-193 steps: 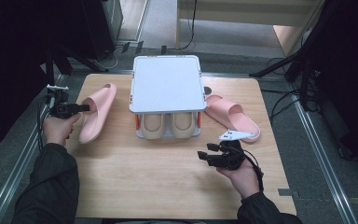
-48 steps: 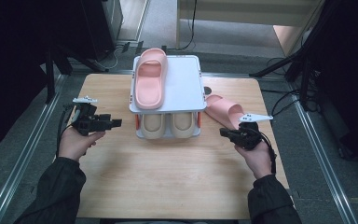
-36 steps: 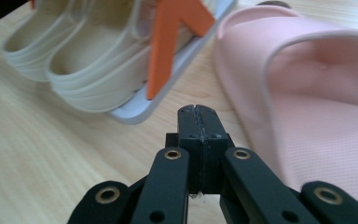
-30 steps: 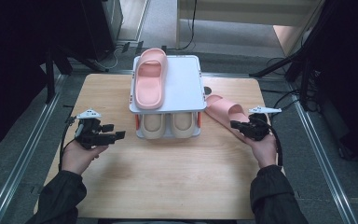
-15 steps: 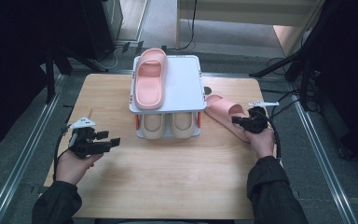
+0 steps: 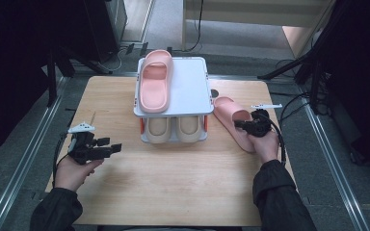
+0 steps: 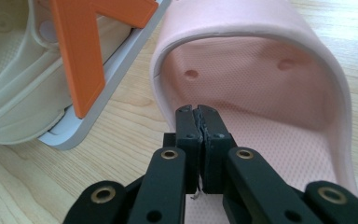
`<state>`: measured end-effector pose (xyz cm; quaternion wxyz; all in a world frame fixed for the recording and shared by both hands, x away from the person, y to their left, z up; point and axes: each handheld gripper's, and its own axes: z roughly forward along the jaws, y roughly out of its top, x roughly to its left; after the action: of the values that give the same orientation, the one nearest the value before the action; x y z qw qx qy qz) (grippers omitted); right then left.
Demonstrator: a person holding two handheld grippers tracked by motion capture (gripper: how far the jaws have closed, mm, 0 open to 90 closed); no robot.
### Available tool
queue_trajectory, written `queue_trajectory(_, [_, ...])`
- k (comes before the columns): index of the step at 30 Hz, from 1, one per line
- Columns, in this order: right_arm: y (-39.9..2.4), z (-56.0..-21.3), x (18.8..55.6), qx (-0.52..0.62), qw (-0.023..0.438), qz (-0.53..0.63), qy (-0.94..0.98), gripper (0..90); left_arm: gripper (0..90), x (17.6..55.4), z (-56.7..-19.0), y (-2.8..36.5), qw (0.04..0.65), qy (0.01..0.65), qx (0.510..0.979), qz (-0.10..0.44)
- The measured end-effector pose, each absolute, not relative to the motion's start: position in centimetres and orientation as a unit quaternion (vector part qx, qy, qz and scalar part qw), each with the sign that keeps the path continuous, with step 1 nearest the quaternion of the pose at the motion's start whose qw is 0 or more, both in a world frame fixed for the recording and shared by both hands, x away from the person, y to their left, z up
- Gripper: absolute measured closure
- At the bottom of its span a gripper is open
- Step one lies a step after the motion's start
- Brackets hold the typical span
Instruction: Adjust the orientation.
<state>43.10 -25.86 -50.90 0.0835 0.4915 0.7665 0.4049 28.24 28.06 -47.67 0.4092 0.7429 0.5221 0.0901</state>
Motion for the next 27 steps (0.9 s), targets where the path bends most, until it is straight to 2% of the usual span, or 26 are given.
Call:
queue_trajectory(10, [-23.8, -51.1, 43.1, 0.491, 0.067, 0.414, 0.764, 88.9, 35.2, 28.4, -47.9, 28.2, 0.408, 0.525, 0.743, 0.082])
queue_trajectory(14, [-23.4, -51.2, 43.2, 0.491, 0.063, 0.413, 0.765, 85.9, 35.2, 28.6, -48.0, 28.7, 0.406, 0.528, 0.741, 0.083])
queue_trajectory(22, [-24.2, -50.3, 42.1, 0.490, 0.091, 0.417, 0.760, 75.9, 35.2, 29.7, -48.3, 29.0, 0.406, 0.532, 0.739, 0.077])
queue_trajectory(27, [-24.9, -49.8, 40.9, 0.491, 0.105, 0.424, 0.753, 73.8, 35.2, 31.0, -48.5, 29.0, 0.405, 0.533, 0.739, 0.072])
